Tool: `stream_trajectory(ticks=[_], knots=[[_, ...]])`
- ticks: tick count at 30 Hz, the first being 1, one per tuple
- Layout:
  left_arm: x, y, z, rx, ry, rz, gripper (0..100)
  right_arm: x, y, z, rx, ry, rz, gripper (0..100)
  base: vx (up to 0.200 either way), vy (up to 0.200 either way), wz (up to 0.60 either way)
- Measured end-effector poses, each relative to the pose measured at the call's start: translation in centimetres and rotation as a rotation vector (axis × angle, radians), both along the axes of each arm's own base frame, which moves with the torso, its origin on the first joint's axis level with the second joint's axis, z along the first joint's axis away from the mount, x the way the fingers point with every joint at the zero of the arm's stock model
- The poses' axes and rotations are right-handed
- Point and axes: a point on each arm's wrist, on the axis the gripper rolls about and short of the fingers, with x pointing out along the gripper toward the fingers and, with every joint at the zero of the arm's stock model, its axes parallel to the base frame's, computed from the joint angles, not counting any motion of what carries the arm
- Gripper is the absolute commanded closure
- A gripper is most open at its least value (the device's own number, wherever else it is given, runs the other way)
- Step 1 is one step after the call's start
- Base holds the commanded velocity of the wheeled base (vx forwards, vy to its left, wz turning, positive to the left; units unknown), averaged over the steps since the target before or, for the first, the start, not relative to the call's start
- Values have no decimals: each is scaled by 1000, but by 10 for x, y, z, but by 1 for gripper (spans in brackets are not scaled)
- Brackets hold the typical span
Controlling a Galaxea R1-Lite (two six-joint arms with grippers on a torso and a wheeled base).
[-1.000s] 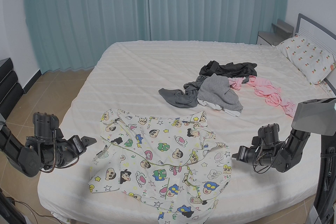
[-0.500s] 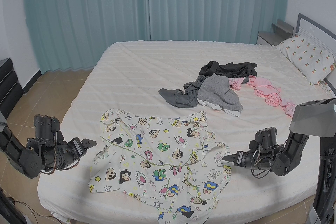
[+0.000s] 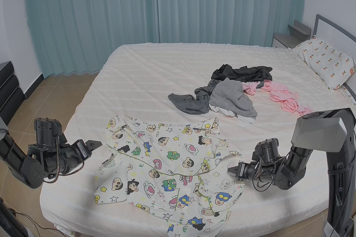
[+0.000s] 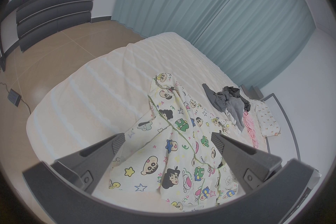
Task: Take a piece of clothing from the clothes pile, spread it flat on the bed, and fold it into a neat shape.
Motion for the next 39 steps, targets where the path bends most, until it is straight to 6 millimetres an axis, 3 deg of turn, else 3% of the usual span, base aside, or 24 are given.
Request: stream_trajectory(ticks=[7, 18, 28, 33, 39], knots=[[-1, 0, 0, 4, 1, 1, 0, 8, -7, 4, 47, -46, -54, 100, 0, 0, 0], [-7, 2, -5, 18, 27, -2, 0, 17, -51, 27, 80, -71, -193, 100, 0, 0, 0], [-9, 3, -22, 66, 92, -43, 0, 26, -69, 34, 69, -105, -233, 100, 0, 0, 0], [-4, 3, -32, 69, 121, -58, 0, 29, -78, 36, 61, -118, -252, 100, 0, 0, 0], [15, 1, -46, 72, 77, -80, 0, 35, -86, 35, 56, -131, -271, 100, 0, 0, 0]])
